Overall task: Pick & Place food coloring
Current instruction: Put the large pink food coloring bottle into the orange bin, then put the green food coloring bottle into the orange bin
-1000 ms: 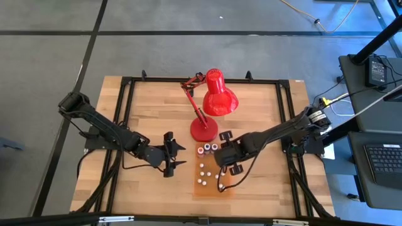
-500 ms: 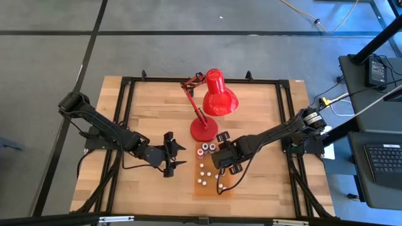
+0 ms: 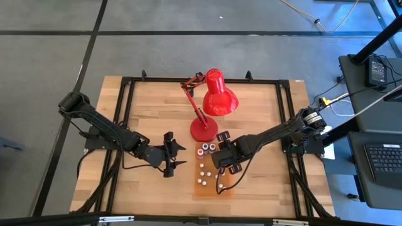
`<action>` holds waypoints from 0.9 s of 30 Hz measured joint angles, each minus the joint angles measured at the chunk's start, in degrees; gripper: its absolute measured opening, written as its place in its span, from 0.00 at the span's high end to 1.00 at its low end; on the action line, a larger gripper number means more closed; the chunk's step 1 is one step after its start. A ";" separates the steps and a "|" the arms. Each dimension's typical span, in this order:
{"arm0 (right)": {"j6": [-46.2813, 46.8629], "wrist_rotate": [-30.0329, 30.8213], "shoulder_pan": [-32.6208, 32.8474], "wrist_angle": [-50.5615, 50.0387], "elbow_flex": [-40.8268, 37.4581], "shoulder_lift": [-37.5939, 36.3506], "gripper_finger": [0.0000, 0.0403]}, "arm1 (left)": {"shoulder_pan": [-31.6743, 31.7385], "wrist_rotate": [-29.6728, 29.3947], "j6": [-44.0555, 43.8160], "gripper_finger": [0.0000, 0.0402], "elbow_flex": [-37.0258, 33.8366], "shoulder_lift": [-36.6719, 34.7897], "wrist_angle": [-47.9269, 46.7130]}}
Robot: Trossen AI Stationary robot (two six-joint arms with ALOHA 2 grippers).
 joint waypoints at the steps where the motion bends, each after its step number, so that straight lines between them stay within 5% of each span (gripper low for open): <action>1: -0.24 0.00 0.00 0.00 0.00 0.00 0.60 | 0.00 0.00 0.01 0.37 0.00 0.00 0.00; 18: -0.15 2.05 0.20 -7.17 7.30 -2.91 0.60 | 0.00 -0.01 -0.12 0.37 -0.04 0.02 1.12; 27: 2.11 -0.74 2.88 11.25 -11.39 -22.16 0.60 | 0.00 1.54 -7.79 0.37 -0.04 0.02 5.96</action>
